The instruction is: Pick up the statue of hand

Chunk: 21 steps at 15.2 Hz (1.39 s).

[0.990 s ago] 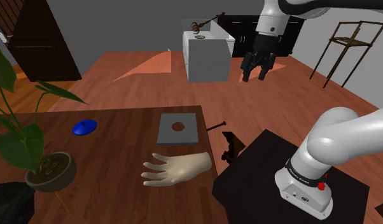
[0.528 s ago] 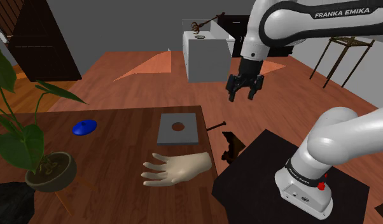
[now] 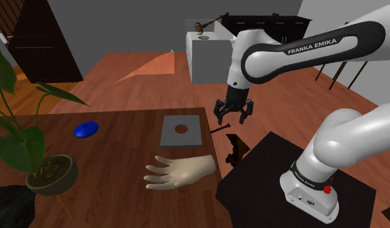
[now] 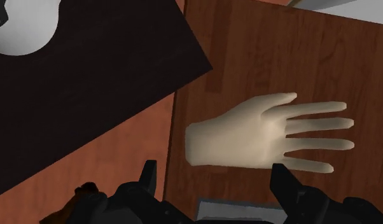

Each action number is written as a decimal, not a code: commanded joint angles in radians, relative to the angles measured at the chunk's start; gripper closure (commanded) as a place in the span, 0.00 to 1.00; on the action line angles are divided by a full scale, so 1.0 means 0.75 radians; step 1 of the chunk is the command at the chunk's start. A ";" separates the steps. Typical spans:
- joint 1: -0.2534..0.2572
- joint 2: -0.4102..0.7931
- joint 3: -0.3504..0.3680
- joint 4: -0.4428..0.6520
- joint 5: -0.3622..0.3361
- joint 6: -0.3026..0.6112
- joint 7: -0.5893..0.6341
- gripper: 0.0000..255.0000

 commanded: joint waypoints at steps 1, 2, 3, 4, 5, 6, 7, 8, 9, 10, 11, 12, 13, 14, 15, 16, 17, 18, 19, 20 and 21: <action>0.006 0.076 0.058 -0.023 0.042 0.101 0.077 0.00; 0.008 0.119 0.087 -0.028 0.060 0.148 0.116 0.00; 0.010 0.165 0.116 -0.030 0.077 0.196 0.154 0.00; 0.011 0.214 0.144 -0.030 0.093 0.245 0.193 0.00; 0.011 0.265 0.172 -0.028 0.106 0.295 0.232 0.00; 0.010 0.319 0.201 -0.024 0.117 0.344 0.271 0.00; 0.008 0.375 0.228 -0.017 0.124 0.394 0.311 0.00; 0.005 0.434 0.255 -0.008 0.129 0.444 0.353 0.00; 0.001 0.494 0.280 0.002 0.129 0.495 0.396 0.00; -0.003 0.557 0.303 0.015 0.124 0.545 0.442 0.00; -0.007 0.622 0.325 0.030 0.113 0.594 0.490 0.00; -0.011 0.688 0.345 0.046 0.097 0.644 0.541 0.00; -0.014 0.756 0.361 0.064 0.075 0.692 0.595 0.00; -0.016 0.825 0.373 0.083 0.046 0.739 0.652 0.00; -0.014 0.895 0.379 0.105 0.011 0.784 0.713 0.00; -0.006 0.965 0.378 0.128 -0.029 0.827 0.776 0.00; 0.007 1.034 0.370 0.153 -0.071 0.867 0.840 0.00; 0.027 1.102 0.353 0.180 -0.112 0.904 0.903 0.00; 0.053 1.167 0.331 0.209 -0.151 0.936 0.963 0.00; 0.081 1.231 0.306 0.239 -0.185 0.966 1.019 0.00; 0.114 1.293 0.278 0.272 -0.212 0.992 1.070 0.00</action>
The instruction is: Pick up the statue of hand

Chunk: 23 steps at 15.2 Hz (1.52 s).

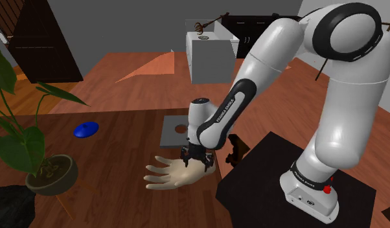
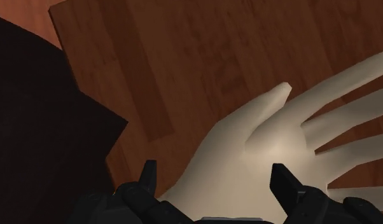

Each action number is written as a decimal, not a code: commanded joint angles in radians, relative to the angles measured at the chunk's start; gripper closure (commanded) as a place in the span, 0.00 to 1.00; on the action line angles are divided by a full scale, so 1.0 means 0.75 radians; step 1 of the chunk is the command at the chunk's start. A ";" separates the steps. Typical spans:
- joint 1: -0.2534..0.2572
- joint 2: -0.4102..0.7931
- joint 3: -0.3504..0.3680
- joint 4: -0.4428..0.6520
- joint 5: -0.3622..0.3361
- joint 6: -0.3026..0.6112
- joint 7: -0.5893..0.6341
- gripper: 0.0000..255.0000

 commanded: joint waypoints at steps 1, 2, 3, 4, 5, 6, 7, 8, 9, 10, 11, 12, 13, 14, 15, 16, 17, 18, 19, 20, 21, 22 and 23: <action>0.069 0.133 -0.054 0.073 -0.062 0.058 0.119 0.00; 0.102 0.192 -0.082 0.109 -0.078 0.079 0.161 0.00; 0.130 0.243 -0.106 0.143 -0.087 0.095 0.194 0.00; 0.138 0.262 -0.115 0.148 -0.090 0.110 0.193 0.00; 0.145 0.282 -0.123 0.154 -0.094 0.124 0.192 0.00; 0.151 0.303 -0.130 0.160 -0.099 0.138 0.192 0.00; 0.157 0.323 -0.138 0.166 -0.104 0.152 0.192 0.00; 0.163 0.343 -0.145 0.172 -0.108 0.166 0.191 0.00; 0.169 0.364 -0.152 0.179 -0.113 0.180 0.191 0.00; 0.174 0.384 -0.158 0.186 -0.117 0.193 0.190 0.00; 0.178 0.396 -0.162 0.190 -0.119 0.200 0.190 0.00; 0.178 0.396 -0.162 0.190 -0.119 0.200 0.190 0.00; 0.178 0.396 -0.162 0.187 -0.119 0.203 0.191 1.00; 0.177 0.396 -0.162 0.187 -0.119 0.203 0.189 1.00; 0.176 0.395 -0.162 0.187 -0.119 0.202 0.189 1.00; 0.177 0.395 -0.162 0.187 -0.119 0.202 0.190 1.00; 0.176 0.394 -0.162 0.187 -0.119 0.202 0.189 1.00; 0.177 0.394 -0.161 0.186 -0.118 0.202 0.189 1.00; 0.177 0.395 -0.161 0.186 -0.118 0.202 0.189 1.00; 0.177 0.395 -0.161 0.186 -0.118 0.203 0.190 1.00; 0.177 0.395 -0.162 0.187 -0.118 0.202 0.190 1.00; 0.178 0.396 -0.162 0.190 -0.119 0.200 0.190 1.00; 0.172 0.375 -0.156 0.183 -0.115 0.187 0.191 1.00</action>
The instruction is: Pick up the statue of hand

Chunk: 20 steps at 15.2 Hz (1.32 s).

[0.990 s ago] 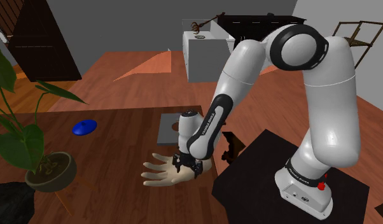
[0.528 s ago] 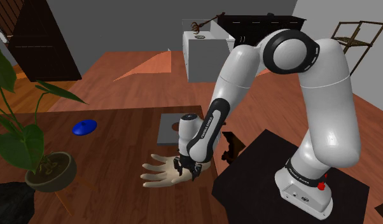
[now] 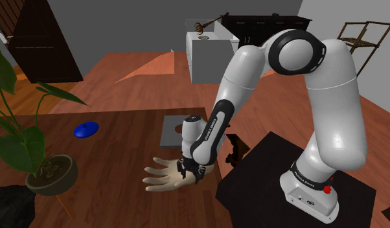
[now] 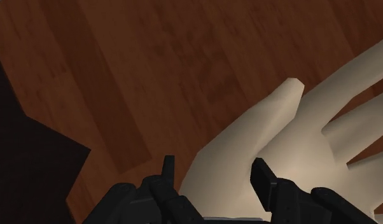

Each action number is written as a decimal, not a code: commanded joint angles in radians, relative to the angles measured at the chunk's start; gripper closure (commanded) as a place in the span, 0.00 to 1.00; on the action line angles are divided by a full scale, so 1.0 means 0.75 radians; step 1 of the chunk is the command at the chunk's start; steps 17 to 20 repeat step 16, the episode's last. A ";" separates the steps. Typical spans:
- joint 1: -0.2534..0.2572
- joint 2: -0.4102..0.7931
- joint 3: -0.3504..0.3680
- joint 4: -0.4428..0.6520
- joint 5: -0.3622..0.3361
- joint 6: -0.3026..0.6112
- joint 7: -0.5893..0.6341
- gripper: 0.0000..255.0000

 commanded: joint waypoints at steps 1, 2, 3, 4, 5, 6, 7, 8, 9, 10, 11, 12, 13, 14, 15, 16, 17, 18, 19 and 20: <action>-0.008 -0.029 0.011 -0.010 0.006 -0.018 0.000 1.00; -0.014 -0.049 0.018 -0.016 0.010 -0.032 0.001 1.00; -0.020 -0.070 0.025 -0.022 0.015 -0.046 0.001 1.00; -0.025 -0.090 0.032 -0.028 0.020 -0.060 0.001 1.00; -0.031 -0.110 0.040 -0.034 0.025 -0.074 0.001 1.00; -0.037 -0.130 0.047 -0.039 0.030 -0.089 0.000 1.00; -0.043 -0.151 0.054 -0.044 0.036 -0.104 0.000 1.00; -0.049 -0.171 0.061 -0.049 0.042 -0.119 -0.001 1.00; -0.055 -0.191 0.069 -0.053 0.048 -0.134 -0.001 1.00; -0.061 -0.211 0.076 -0.058 0.054 -0.150 -0.003 1.00; -0.067 -0.231 0.083 -0.061 0.061 -0.165 -0.004 1.00; -0.072 -0.251 0.090 -0.065 0.067 -0.181 -0.005 1.00; -0.078 -0.271 0.096 -0.068 0.074 -0.198 -0.006 1.00; -0.083 -0.291 0.103 -0.071 0.081 -0.214 -0.008 1.00; -0.084 -0.294 0.104 -0.071 0.083 -0.217 -0.008 1.00; -0.084 -0.294 0.104 -0.071 0.083 -0.217 -0.008 1.00; -0.084 -0.294 0.104 -0.071 0.083 -0.217 -0.008 1.00; -0.084 -0.294 0.104 -0.071 0.083 -0.217 -0.008 1.00; -0.084 -0.294 0.104 -0.071 0.083 -0.217 -0.008 1.00; -0.084 -0.294 0.104 -0.071 0.083 -0.217 -0.008 1.00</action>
